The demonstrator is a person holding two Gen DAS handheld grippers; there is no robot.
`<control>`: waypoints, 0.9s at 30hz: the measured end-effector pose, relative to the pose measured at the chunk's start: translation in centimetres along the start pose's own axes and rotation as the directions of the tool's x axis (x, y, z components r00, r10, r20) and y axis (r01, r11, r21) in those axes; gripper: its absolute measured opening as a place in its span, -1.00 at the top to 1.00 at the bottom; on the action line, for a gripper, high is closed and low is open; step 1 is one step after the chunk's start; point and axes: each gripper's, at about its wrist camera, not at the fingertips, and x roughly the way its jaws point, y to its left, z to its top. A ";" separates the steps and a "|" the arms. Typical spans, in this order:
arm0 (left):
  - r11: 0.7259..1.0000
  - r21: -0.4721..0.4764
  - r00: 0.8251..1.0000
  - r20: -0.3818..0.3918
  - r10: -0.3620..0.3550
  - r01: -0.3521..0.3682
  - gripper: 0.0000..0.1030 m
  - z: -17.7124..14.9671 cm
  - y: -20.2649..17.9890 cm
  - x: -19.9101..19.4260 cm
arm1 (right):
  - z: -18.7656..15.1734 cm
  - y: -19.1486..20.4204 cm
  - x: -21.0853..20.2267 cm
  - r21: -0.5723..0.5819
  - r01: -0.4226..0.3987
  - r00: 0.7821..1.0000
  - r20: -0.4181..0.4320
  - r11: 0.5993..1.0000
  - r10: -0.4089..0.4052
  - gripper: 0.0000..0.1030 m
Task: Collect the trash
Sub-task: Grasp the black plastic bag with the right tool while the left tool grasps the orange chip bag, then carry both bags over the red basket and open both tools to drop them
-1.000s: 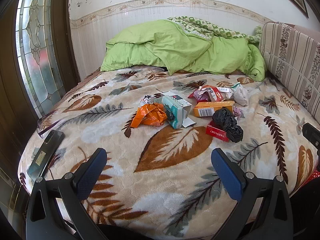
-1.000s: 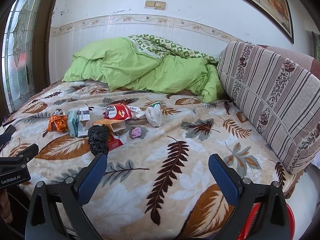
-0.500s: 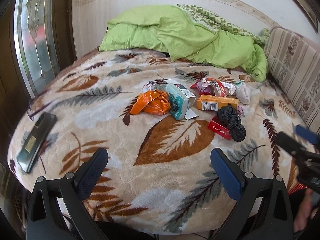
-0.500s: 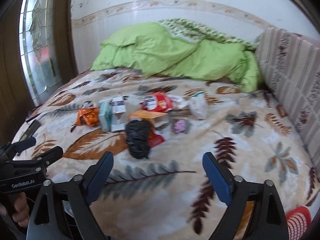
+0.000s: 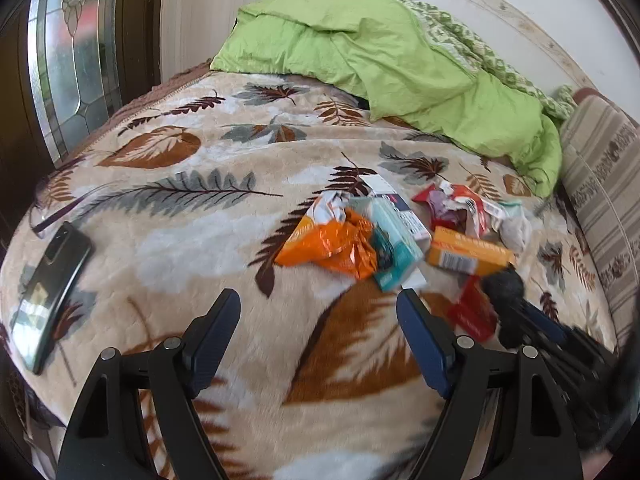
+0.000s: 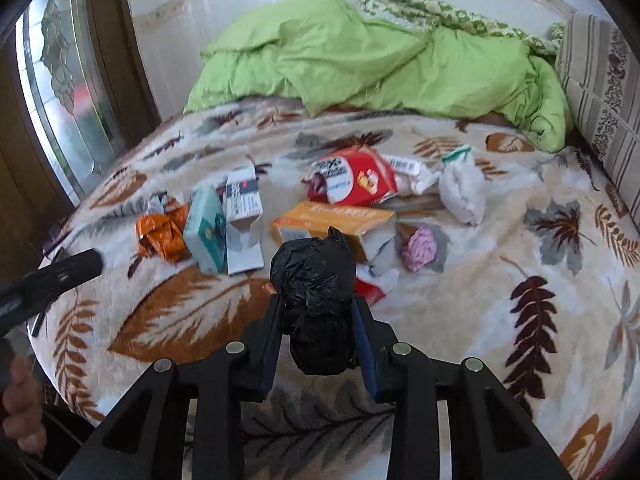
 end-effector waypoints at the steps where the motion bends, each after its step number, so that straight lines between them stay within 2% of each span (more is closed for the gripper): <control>1: 1.000 -0.012 1.000 -0.008 0.004 -0.004 -0.55 0.5 0.0 0.8 | 0.1 -0.1 -0.3 0.010 -0.006 1.000 0.006 1.000 0.006 0.31; 7: 0.998 -0.060 0.997 -0.073 0.008 -0.012 -0.53 2.5 0.0 6.2 | -0.1 -2.0 -1.3 0.073 -0.050 0.999 0.026 0.996 0.048 0.31; 8: 0.997 -0.072 0.997 -0.083 -0.002 -0.004 -0.49 2.6 0.0 7.0 | -0.1 -2.1 -1.3 0.075 -0.049 0.999 0.028 0.996 0.047 0.31; 9: 0.997 -0.079 0.995 -0.096 -0.012 0.005 -0.34 2.7 0.0 7.8 | 0.0 -2.2 -1.3 0.075 -0.051 0.998 0.029 0.996 0.049 0.31; 11: 0.995 -0.094 0.996 -0.083 -0.021 0.014 -0.25 3.1 0.1 8.4 | 0.0 -2.3 -1.3 0.072 -0.057 0.998 0.030 0.996 0.055 0.31; 12: 0.995 -0.094 0.997 -0.070 -0.024 0.018 -0.08 3.1 0.0 8.3 | 0.0 -2.3 -1.3 0.070 -0.055 0.998 0.033 0.996 0.053 0.31; 13: 0.996 -0.087 0.998 -0.062 -0.019 0.014 0.00 3.1 -0.1 8.2 | 0.0 -2.3 -1.4 0.068 -0.059 0.998 0.038 0.996 0.056 0.31; 16: 0.996 -0.086 0.999 -0.047 -0.020 0.016 0.06 2.6 0.0 7.5 | 0.1 -2.4 -1.8 0.065 -0.060 0.997 0.052 0.996 0.057 0.31; 21: 0.998 -0.068 1.000 0.017 -0.006 0.008 0.09 1.8 0.1 5.0 | 0.0 -2.7 -2.5 0.073 -0.063 0.996 0.073 0.995 0.057 0.31; 25: 1.000 0.008 0.994 0.111 -0.001 0.001 0.09 1.0 -1.5 2.1 | -0.4 -3.1 -3.4 0.087 -0.057 0.995 0.087 0.995 0.050 0.31; 27: 0.998 0.053 0.991 0.129 -0.034 0.027 0.09 0.1 -2.8 0.9 | -0.6 -3.3 -4.0 0.095 -0.055 0.994 0.095 0.994 0.046 0.31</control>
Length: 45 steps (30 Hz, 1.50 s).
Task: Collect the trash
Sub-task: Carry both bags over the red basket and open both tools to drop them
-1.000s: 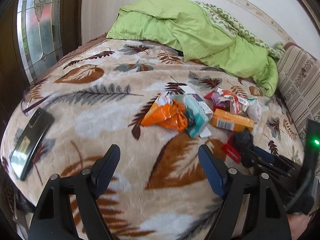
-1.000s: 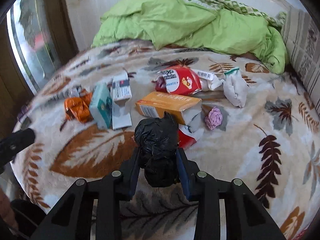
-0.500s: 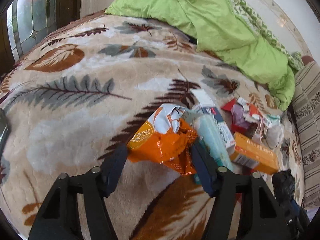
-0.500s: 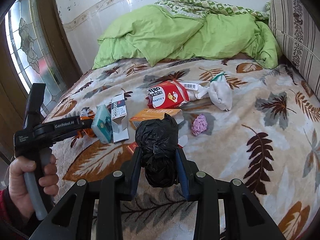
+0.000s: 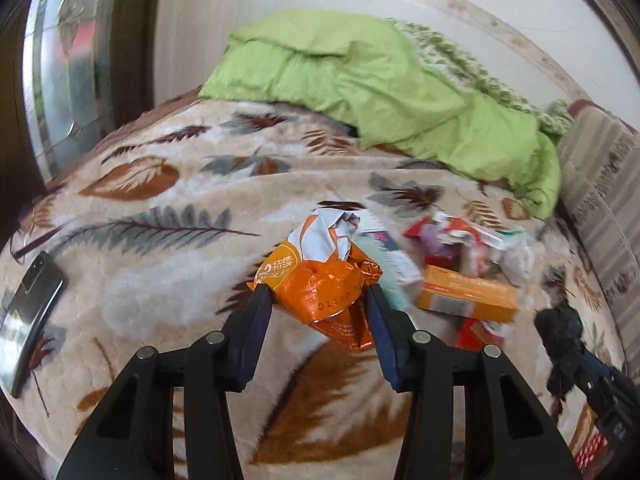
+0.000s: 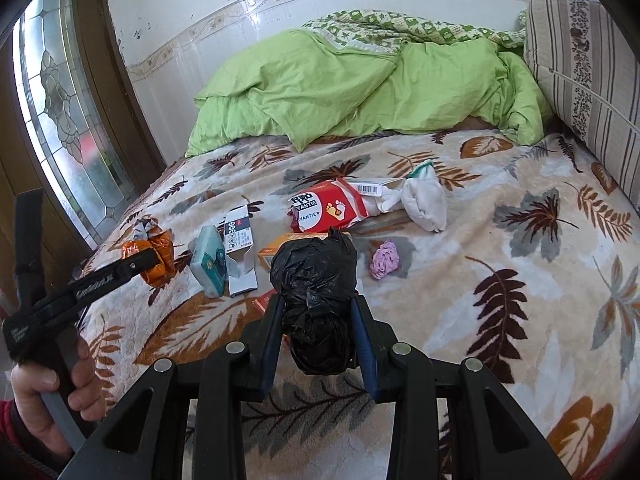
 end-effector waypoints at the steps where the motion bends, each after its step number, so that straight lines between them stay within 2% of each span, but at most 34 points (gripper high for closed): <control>1: 1.000 0.017 1.000 -0.004 -0.024 0.024 0.09 -0.4 -0.7 -0.5 | -0.1 -0.2 -0.6 0.010 0.001 1.000 0.006 1.000 -0.001 0.31; 6: 0.974 0.148 0.985 -0.025 -0.171 0.173 0.09 -2.8 -5.8 -3.7 | -0.9 -2.1 -4.2 0.086 -0.007 0.999 0.037 0.996 0.004 0.31; 9: 0.938 0.210 0.961 -0.067 -0.268 0.276 0.09 -4.1 -9.0 -5.4 | -2.1 -4.4 -7.7 0.166 -0.023 0.998 0.064 0.986 0.012 0.31; 11: 0.909 0.243 0.941 -0.100 -0.323 0.338 0.09 -5.1 -11.1 -6.4 | -3.2 -6.1 -10.2 0.196 -0.001 0.997 0.072 0.981 -0.013 0.31; 15: 0.833 0.307 0.888 -0.169 -0.428 0.460 0.09 -6.8 -16.4 -8.5 | -5.8 -10.1 -15.6 0.268 0.068 0.993 0.076 0.961 -0.091 0.31; 19: 0.742 0.354 0.822 -0.251 -0.511 0.569 0.08 -8.8 -21.9 -10.6 | -8.1 -14.3 -20.8 0.354 0.166 0.975 0.080 0.920 -0.207 0.31; 22: 0.662 0.393 0.769 -0.323 -0.551 0.639 0.08 -10.8 -26.5 -12.1 | -9.9 -17.8 -24.5 0.428 0.237 0.953 0.073 0.872 -0.294 0.31; 26: 0.559 0.399 0.687 -0.431 -0.585 0.727 0.08 -13.5 -32.1 -13.5 | -11.7 -21.0 -28.1 0.492 0.312 0.922 0.051 0.813 -0.384 0.31; 30: 0.492 0.420 0.647 -0.494 -0.580 0.762 0.06 -15.9 -36.3 -13.9 | -13.7 -22.9 -30.0 0.539 0.346 0.905 0.025 0.768 -0.425 0.27; 31: 0.480 0.419 0.637 -0.512 -0.576 0.771 -0.07 -16.4 -37.2 -13.9 | -14.1 -23.2 -30.2 0.546 0.351 0.903 0.018 0.761 -0.429 0.27; 32: 0.470 0.415 0.627 -0.528 -0.572 0.779 -0.20 -16.8 -37.8 -13.8 | -14.4 -23.5 -30.5 0.554 0.356 0.900 0.014 0.753 -0.436 0.13; 33: 0.474 0.412 0.628 -0.533 -0.568 0.778 -0.36 -17.1 -38.2 -13.7 | -14.7 -23.8 -30.7 0.558 0.363 0.896 0.009 0.746 -0.443 0.02; 34: 0.484 0.409 0.633 -0.531 -0.563 0.774 -0.37 -17.1 -38.3 -13.5 | -14.9 -23.8 -31.0 0.558 0.375 0.890 0.007 0.740 -0.456 -0.10; 36: 0.489 0.390 0.625 -0.536 -0.567 0.780 -0.37 -16.8 -37.8 -13.2 | -14.9 -23.8 -31.3 0.554 0.389 0.879 0.016 0.736 -0.477 -0.10; 37: 0.501 0.390 0.633 -0.529 -0.565 0.773 -0.37 -16.6 -37.4 -13.1 | -14.9 -23.9 -31.4 0.550 0.384 0.881 0.023 0.741 -0.473 -0.11; 41: 0.564 0.391 0.685 -0.465 -0.560 0.727 -0.37 -14.3 -34.6 -12.6 | -13.7 -23.0 -30.0 0.536 0.339 0.904 0.043 0.773 -0.426 -0.11; 44: 0.629 0.403 0.746 -0.403 -0.530 0.665 -0.37 -12.3 -31.6 -12.1 | -12.2 -21.6 -27.9 0.505 0.292 0.927 0.059 0.812 -0.370 -0.13; 45: 0.647 0.402 0.761 -0.385 -0.523 0.648 -0.38 -11.8 -30.6 -12.0 | -11.6 -21.0 -27.1 0.489 0.275 0.936 0.062 0.828 -0.348 -0.13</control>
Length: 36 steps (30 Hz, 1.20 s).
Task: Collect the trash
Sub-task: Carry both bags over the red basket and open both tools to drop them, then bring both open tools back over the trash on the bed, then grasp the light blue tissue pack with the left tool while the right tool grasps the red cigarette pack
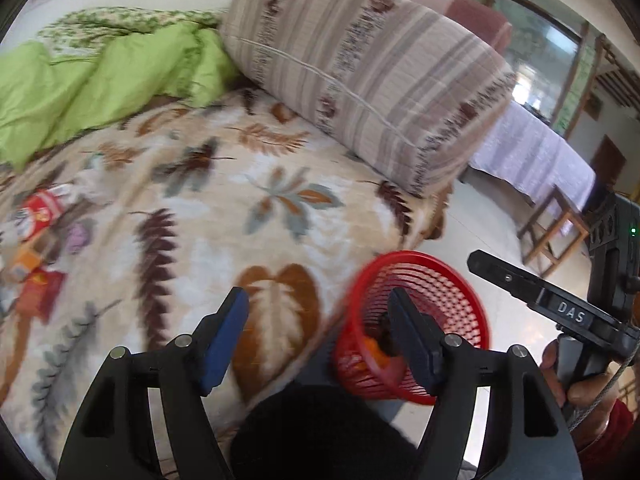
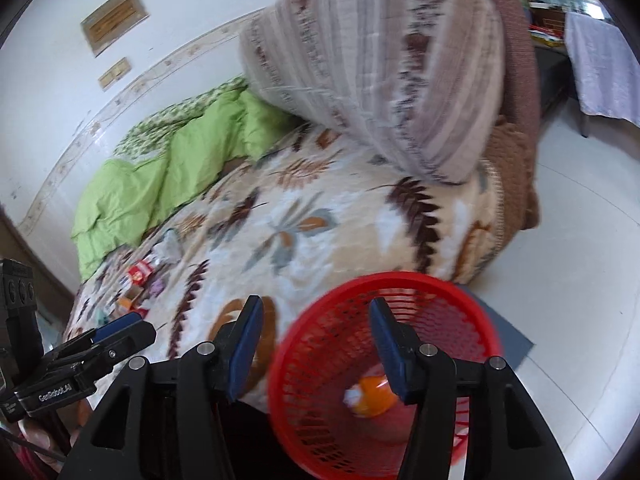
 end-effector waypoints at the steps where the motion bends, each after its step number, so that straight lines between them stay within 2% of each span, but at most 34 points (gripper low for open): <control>1: 1.000 -0.016 1.000 0.009 0.024 -0.023 -0.38 -0.2 1.2 -0.7 | 0.0 0.9 0.6 -0.017 -0.018 1.000 -0.009 1.000 0.018 -0.13; 7: 0.981 -0.139 0.990 0.028 0.139 -0.134 -0.39 -2.1 8.5 -4.0 | -0.2 8.2 4.9 -0.122 -0.160 0.984 -0.096 0.980 0.149 -0.14; 12: 0.942 -0.260 0.973 0.039 0.228 -0.211 -0.39 -4.0 14.4 -6.7 | -0.8 14.3 8.2 -0.190 -0.251 0.960 -0.178 0.949 0.218 -0.17; 14: 0.921 -0.304 0.962 0.046 0.268 -0.242 -0.39 -4.6 16.7 -7.9 | -1.3 16.7 9.5 -0.222 -0.276 0.950 -0.210 0.935 0.231 -0.25; 17: 0.873 -0.394 0.943 0.045 0.330 -0.287 -0.40 -5.6 20.7 -9.7 | -2.2 20.0 11.4 -0.267 -0.305 0.939 -0.245 0.914 0.241 -0.30; 22: 0.743 -0.558 0.897 -0.006 0.442 -0.370 -0.41 -6.4 27.7 -11.4 | -3.8 24.0 14.7 -0.327 -0.315 0.931 -0.289 0.891 0.223 -0.31; 23: 0.725 -0.575 0.891 -0.014 0.454 -0.378 -0.41 -6.1 28.9 -11.3 | -4.1 24.3 15.2 -0.327 -0.313 0.930 -0.296 0.892 0.218 -0.31; 27: 0.680 -0.595 0.868 -0.063 0.493 -0.429 -0.41 -4.3 32.9 -9.3 | -4.7 25.2 15.2 -0.355 -0.313 0.934 -0.281 0.881 0.219 -0.31; 29: 0.644 -0.590 0.839 -0.108 0.534 -0.487 -0.41 -3.5 34.6 -7.6 | -4.8 25.3 15.2 -0.364 -0.312 0.935 -0.283 0.878 0.215 -0.32; 30: 0.638 -0.580 0.827 -0.117 0.550 -0.506 -0.41 -3.1 35.1 -6.8 | -4.8 25.4 15.3 -0.367 -0.310 0.935 -0.284 0.877 0.211 -0.32; 31: 0.626 -0.567 0.808 -0.129 0.575 -0.536 -0.40 -3.0 35.6 -6.1 | -4.9 25.5 15.4 -0.370 -0.305 0.936 -0.286 0.877 0.205 -0.33; 32: 0.614 -0.560 0.794 -0.143 0.591 -0.557 -0.36 -3.1 36.1 -5.5 | -4.9 25.5 15.5 -0.372 -0.304 0.936 -0.290 0.877 0.201 -0.34; 33: 0.613 -0.557 0.795 -0.152 0.588 -0.560 -0.18 -3.4 36.6 -5.0 | -4.9 25.7 15.6 -0.375 -0.303 0.935 -0.297 0.876 0.196 -0.35; 34: 0.611 -0.559 0.798 -0.167 0.580 -0.561 0.03 -3.7 37.3 -4.5 | -4.9 25.8 15.8 -0.377 -0.303 0.933 -0.305 0.875 0.192 -0.38; 35: 0.603 -0.570 0.802 -0.181 0.570 -0.558 0.14 -4.1 38.0 -4.3 | -4.9 26.0 16.0 -0.372 -0.309 0.930 -0.313 0.875 0.195 -0.42; 36: 0.602 -0.584 0.812 -0.189 0.551 -0.545 0.33 -4.4 38.7 -4.2 | -4.9 26.2 16.3 -0.358 -0.319 0.924 -0.323 0.877 0.204 -0.44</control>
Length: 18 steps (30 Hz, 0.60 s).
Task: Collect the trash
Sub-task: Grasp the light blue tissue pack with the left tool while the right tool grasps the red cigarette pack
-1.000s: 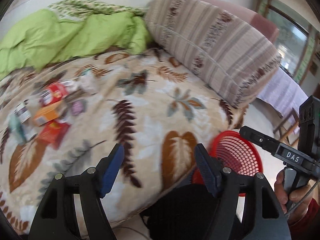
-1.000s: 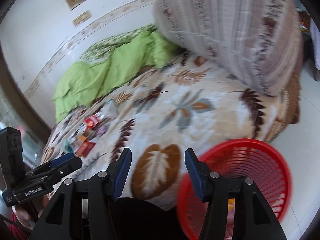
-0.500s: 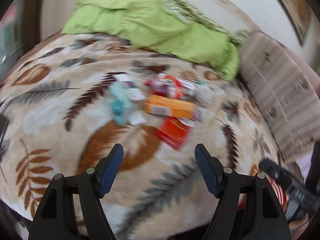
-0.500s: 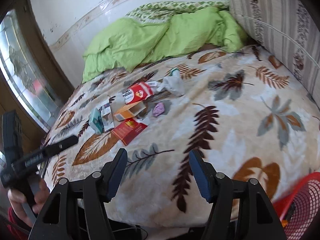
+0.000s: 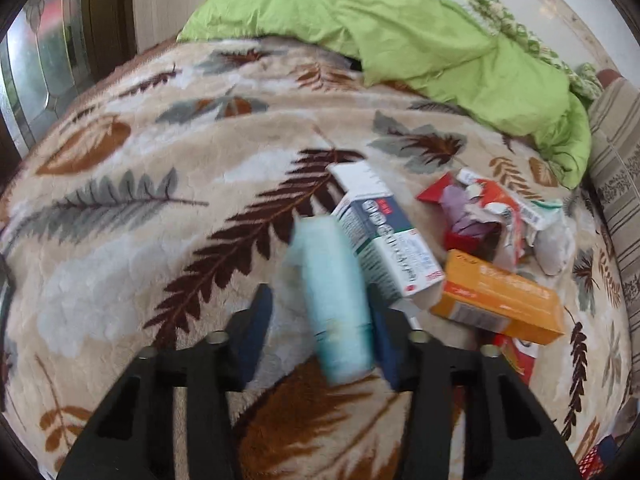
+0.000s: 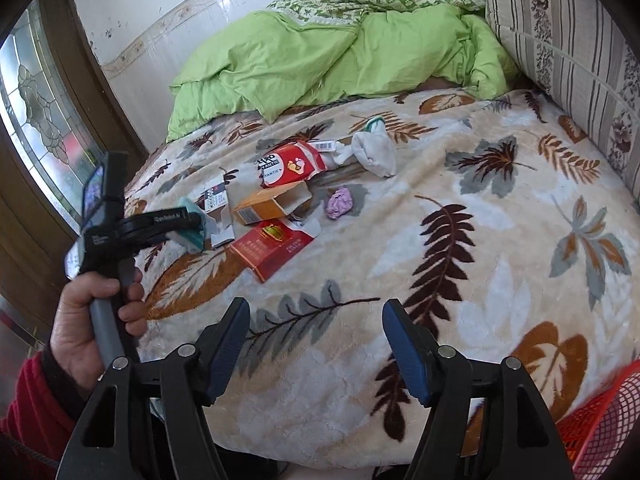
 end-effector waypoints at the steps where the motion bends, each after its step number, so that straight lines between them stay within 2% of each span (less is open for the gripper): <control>1: 1.000 -0.010 1.000 -0.010 -0.010 0.010 0.48 0.1 0.5 0.3 | 0.3 0.1 0.5 0.018 -0.022 1.000 -0.007 1.000 0.022 -0.48; 6: 0.999 -0.031 0.999 0.008 -0.032 0.032 0.67 0.1 1.9 -0.1 | 2.2 2.1 4.4 0.099 -0.078 0.995 -0.058 0.992 0.084 -0.60; 7: 0.998 -0.036 0.999 0.010 -0.042 0.043 0.68 -0.1 2.1 -0.4 | 2.7 2.7 5.7 0.112 -0.067 0.995 -0.071 0.991 0.076 -0.61; 12: 0.999 -0.029 0.998 0.046 -0.035 0.036 0.71 -0.3 2.8 -1.6 | 4.5 4.7 10.4 0.149 0.017 0.993 -0.122 0.989 0.001 -0.61; 13: 0.999 -0.030 0.998 0.050 -0.034 0.036 0.71 -0.3 3.0 -1.7 | 4.9 5.2 11.2 0.140 0.052 0.991 -0.131 0.989 -0.034 -0.61; 16: 0.999 -0.037 0.998 0.046 -0.037 0.038 0.71 -0.4 3.7 -1.8 | 5.6 6.3 13.7 0.129 0.147 0.977 -0.171 0.981 -0.124 -0.62; 18: 0.998 -0.039 0.998 0.045 -0.037 0.039 0.71 -0.5 4.0 -1.8 | 5.6 6.9 15.3 0.095 0.211 0.961 -0.203 0.973 -0.189 -0.62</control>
